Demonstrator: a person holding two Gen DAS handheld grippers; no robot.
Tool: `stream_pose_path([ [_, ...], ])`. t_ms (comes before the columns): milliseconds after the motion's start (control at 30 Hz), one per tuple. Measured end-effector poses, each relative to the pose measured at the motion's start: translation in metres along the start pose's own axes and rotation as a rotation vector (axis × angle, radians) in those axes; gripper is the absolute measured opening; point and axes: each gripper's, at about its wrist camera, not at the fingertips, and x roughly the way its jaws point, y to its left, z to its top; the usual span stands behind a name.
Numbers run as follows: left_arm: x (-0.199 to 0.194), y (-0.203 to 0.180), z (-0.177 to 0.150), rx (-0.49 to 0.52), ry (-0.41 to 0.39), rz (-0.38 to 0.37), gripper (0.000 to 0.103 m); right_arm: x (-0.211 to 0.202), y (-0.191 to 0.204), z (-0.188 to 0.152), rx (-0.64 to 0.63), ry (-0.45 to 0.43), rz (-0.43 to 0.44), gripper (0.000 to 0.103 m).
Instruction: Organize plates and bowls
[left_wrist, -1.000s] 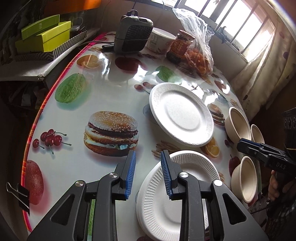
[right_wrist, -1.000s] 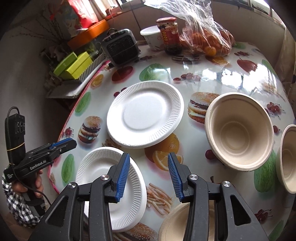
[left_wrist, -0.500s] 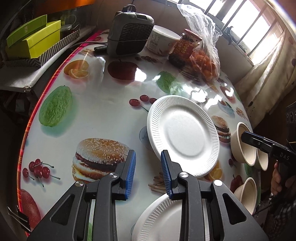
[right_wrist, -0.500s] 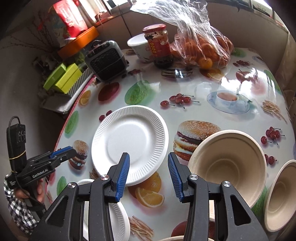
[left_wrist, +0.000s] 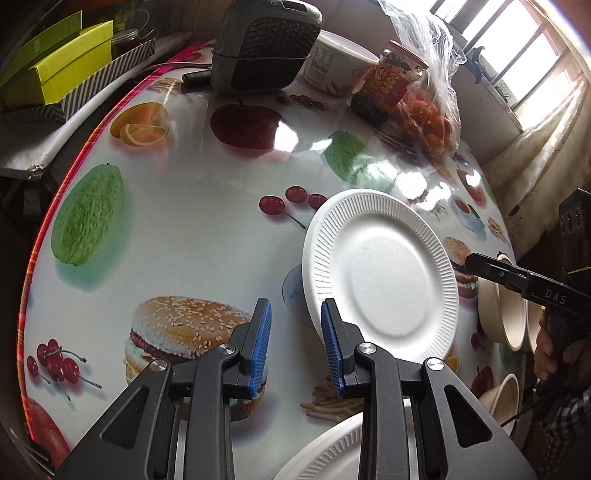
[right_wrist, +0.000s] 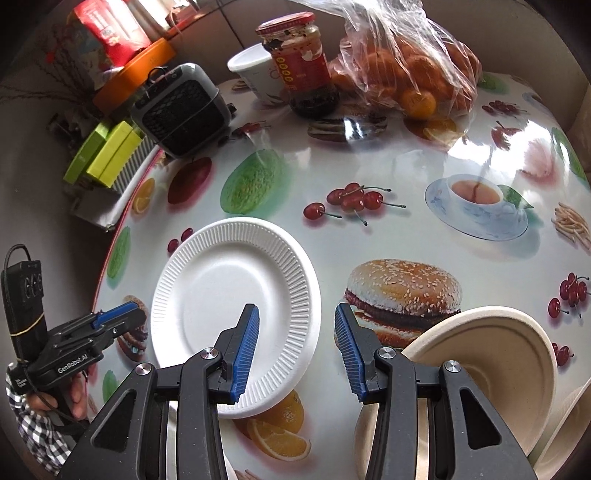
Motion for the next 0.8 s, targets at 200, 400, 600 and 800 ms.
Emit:
stream_pose_path([
  [200, 0.004, -0.001, 0.001, -0.005, 0.009, -0.012, 0.029, 0.011, -0.004, 0.002, 0.012, 0.019, 0.022, 0.042],
  [400, 0.007, -0.002, 0.001, -0.005, 0.015, -0.013, 0.029, 0.018, -0.004, 0.002, 0.015, 0.038, 0.045, 0.042],
  [600, 0.010, -0.005, 0.002, -0.004, 0.016, -0.020, 0.029, 0.022, -0.004, 0.002, 0.014, 0.046, 0.049, 0.034],
  [800, 0.011, -0.006, 0.003, -0.005, 0.012, -0.025, 0.023, 0.025, -0.005, 0.001, 0.017, 0.053, 0.051, 0.030],
])
